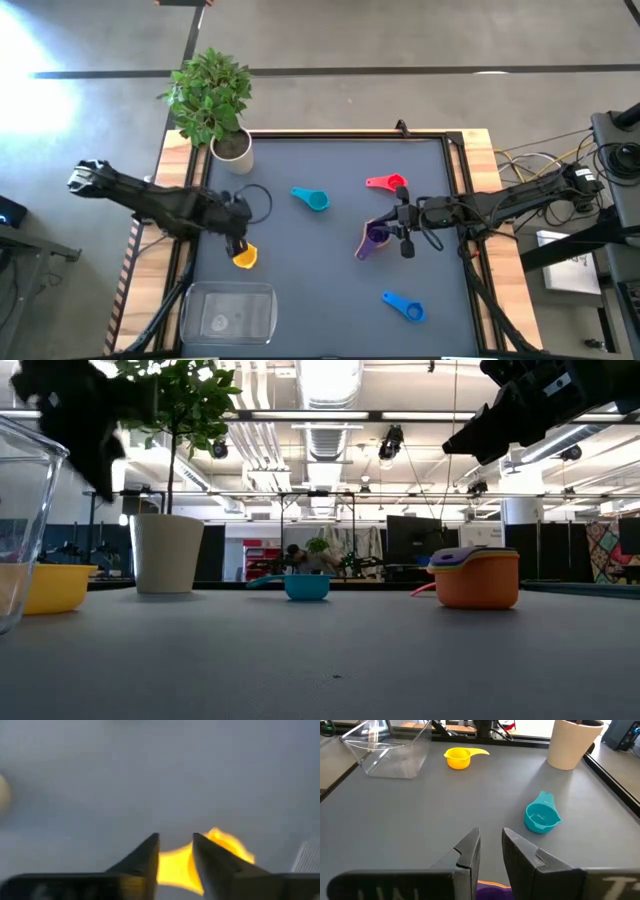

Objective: Nest measuring cups in basket
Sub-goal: Stack the yellow measuring cup into the purple measuring cup

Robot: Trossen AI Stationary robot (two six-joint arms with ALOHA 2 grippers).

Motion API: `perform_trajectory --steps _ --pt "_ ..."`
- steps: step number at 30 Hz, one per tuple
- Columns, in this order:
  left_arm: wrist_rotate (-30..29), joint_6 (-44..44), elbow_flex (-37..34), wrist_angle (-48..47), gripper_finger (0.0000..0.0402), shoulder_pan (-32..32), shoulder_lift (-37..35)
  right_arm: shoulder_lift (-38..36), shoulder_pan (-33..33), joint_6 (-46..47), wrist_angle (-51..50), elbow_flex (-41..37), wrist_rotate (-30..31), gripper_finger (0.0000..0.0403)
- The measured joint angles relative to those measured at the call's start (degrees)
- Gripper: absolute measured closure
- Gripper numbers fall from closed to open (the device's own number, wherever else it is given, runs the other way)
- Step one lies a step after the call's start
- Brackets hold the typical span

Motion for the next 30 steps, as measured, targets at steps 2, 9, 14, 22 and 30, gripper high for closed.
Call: perform_trajectory --steps 2,9,14,22,30 --pt "2.41 -0.07 -2.1 0.15 0.0234 0.02 2.29 0.0 0.0 0.0 0.02 0.0 0.01 0.0335" --pt "4.06 5.42 -5.91 1.78 0.0127 0.07 9.71 0.0 0.0 0.48 0.03 0.0 0.07 0.0335" --pt "3.76 12.12 -6.32 7.4 0.0129 0.07 14.09 0.0 0.0 0.59 0.03 0.0 0.13 0.0335" --pt "7.4 18.47 -3.81 8.2 0.0174 0.07 21.19 0.0 0.01 0.59 -0.09 0.0 0.15 0.0335" --pt "7.6 16.67 -1.64 8.52 0.0351 2.13 24.97 0.0 0.02 1.43 -0.28 -0.02 0.15 0.0335"
